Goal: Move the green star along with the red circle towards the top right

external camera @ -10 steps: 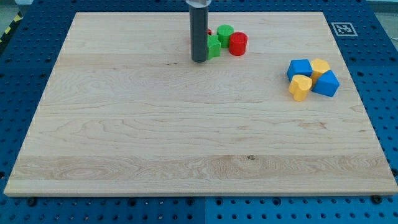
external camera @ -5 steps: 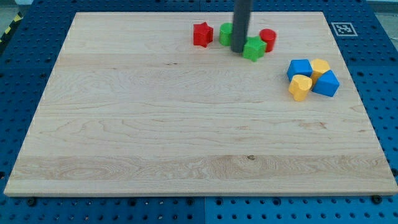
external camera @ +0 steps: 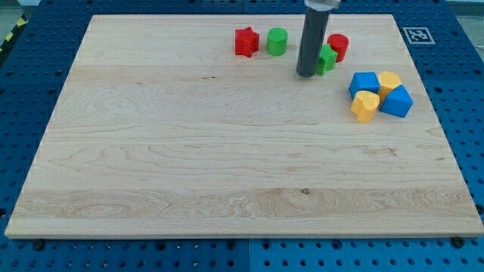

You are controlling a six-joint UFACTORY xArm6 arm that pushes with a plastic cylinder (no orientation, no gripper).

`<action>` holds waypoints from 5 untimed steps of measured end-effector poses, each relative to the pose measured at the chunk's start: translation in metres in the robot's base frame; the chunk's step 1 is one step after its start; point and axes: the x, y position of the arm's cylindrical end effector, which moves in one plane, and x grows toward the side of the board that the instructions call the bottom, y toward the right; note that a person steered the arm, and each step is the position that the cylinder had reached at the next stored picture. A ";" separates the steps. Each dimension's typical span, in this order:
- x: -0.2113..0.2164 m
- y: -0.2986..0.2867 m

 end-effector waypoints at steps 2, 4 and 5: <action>-0.032 0.008; -0.005 0.006; -0.012 0.023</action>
